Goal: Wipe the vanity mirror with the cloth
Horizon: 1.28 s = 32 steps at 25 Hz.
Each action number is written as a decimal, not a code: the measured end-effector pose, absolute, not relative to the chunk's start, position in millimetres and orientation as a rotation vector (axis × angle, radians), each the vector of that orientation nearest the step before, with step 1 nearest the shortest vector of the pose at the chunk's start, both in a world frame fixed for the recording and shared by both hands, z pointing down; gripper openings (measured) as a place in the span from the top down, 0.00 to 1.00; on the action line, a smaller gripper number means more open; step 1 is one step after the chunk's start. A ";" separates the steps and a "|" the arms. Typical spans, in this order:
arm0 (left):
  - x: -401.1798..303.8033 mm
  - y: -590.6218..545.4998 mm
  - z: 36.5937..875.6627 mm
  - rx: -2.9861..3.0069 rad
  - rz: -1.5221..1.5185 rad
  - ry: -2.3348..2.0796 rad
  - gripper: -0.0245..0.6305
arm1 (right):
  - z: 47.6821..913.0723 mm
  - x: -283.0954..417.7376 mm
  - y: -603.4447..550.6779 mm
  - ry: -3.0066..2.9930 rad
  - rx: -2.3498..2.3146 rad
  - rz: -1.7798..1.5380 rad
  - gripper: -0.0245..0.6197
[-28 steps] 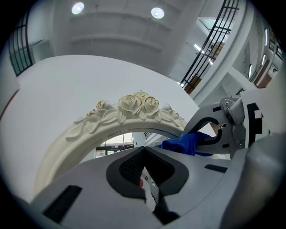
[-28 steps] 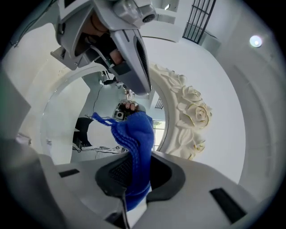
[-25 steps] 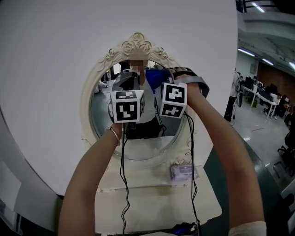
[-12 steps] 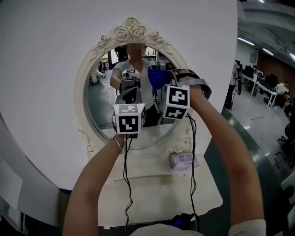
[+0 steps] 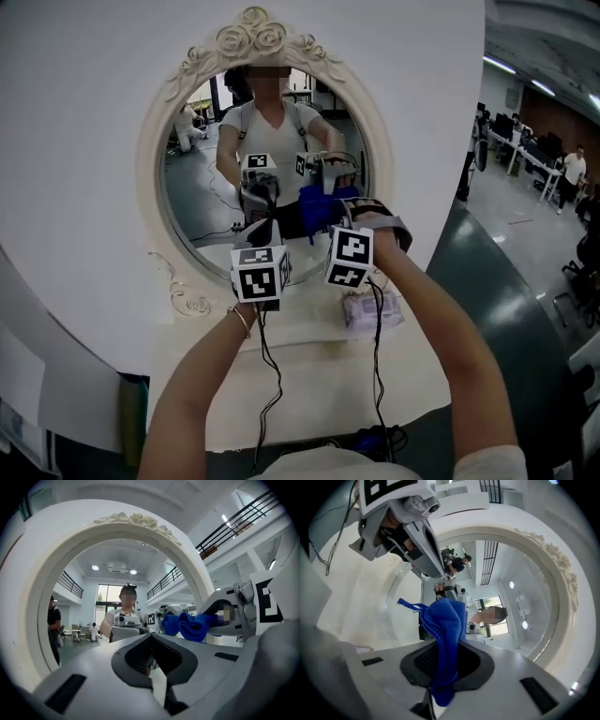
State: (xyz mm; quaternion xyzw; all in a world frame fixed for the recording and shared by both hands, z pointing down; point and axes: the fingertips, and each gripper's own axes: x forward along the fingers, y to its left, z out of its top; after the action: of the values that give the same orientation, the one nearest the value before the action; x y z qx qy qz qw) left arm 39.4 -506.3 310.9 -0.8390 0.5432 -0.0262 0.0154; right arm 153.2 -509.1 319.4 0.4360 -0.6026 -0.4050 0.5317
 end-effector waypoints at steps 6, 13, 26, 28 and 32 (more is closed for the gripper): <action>18.9 -505.4 386.1 -2.655 -0.201 1.767 0.96 | 396.9 146.7 -506.4 -1.520 0.965 -0.851 0.86; 12.0 -494.3 459.7 -2.717 -0.297 1.786 0.96 | 477.8 123.0 -502.3 -1.604 0.850 -0.702 0.86; -17.3 -490.5 495.2 -2.768 -0.275 1.886 0.96 | 514.6 100.1 -500.9 -1.708 0.833 -0.617 0.86; -18.3 -484.6 491.8 -2.788 -0.254 1.865 0.96 | 505.1 97.6 -496.5 -1.768 0.886 -0.598 0.86; -20.5 -464.8 474.7 -2.831 -0.153 1.797 0.96 | 476.9 87.6 -484.3 -1.923 1.015 -0.543 0.86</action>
State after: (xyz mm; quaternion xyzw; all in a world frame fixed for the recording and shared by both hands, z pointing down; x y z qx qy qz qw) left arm -20.5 -464.8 474.7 -0.8386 0.5322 -0.0455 -0.1073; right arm 87.6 -484.3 476.9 0.4076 -0.7725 -0.2181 0.4353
